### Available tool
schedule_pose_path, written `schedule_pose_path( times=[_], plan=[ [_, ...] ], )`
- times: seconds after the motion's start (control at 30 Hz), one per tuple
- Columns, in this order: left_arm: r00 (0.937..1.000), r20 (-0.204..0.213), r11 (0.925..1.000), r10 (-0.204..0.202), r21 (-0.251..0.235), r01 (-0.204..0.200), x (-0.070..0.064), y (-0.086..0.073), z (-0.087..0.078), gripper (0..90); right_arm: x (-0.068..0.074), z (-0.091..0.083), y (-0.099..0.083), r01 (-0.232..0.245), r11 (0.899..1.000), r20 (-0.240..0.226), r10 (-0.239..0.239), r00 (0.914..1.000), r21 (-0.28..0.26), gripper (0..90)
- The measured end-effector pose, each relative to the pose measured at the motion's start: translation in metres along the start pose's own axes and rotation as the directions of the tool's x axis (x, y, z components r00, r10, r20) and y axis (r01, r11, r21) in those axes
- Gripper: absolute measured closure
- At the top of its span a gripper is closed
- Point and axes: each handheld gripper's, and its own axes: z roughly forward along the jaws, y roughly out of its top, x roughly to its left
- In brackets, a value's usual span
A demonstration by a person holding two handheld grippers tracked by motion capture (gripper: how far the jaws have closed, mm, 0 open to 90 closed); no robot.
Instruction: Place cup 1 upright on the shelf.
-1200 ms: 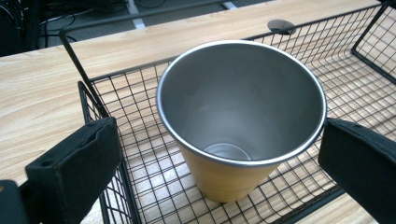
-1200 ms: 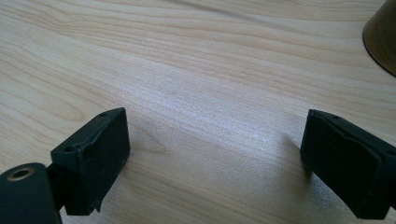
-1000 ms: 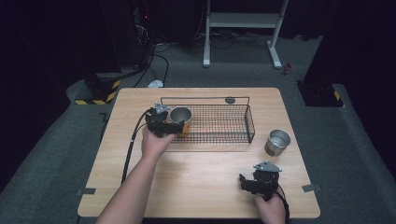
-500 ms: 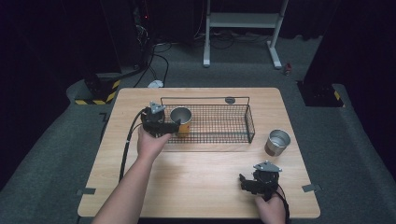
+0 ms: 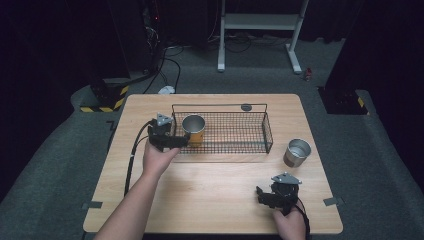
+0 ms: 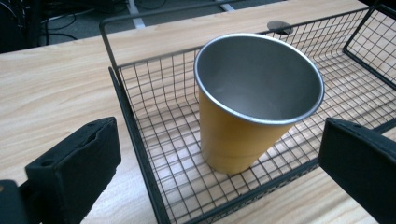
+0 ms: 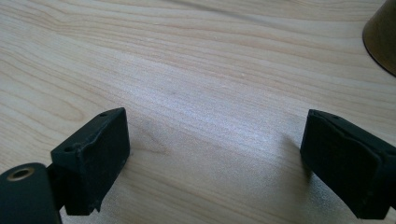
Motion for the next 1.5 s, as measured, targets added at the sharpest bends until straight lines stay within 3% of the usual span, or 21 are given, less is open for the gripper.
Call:
schedule_pose_path(
  times=[0.33,0.83,1.27,1.5],
  plan=[
    [0.9999,0.009,0.9999,0.010,-0.006,-0.009,0.003,-0.010,-0.012,0.1,0.000,0.000,0.000,0.000,1.000,0.000,0.000,1.0000,0.000,8.2],
    [0.9989,0.047,0.9999,-0.009,0.007,0.009,0.008,-0.037,-0.025,0.6,0.000,0.000,0.000,0.000,1.000,0.000,0.000,1.0000,0.000,8.2],
    [0.9963,0.086,0.9987,-0.007,0.050,0.003,0.009,-0.072,-0.035,0.7,0.000,0.000,0.000,0.000,1.000,0.000,0.000,1.0000,0.001,8.2],
    [0.9952,0.098,0.9952,0.006,0.097,-0.015,0.008,-0.095,-0.037,0.7,0.000,0.000,0.000,0.001,1.000,0.000,-0.001,1.0000,0.001,8.2]
  ],
)
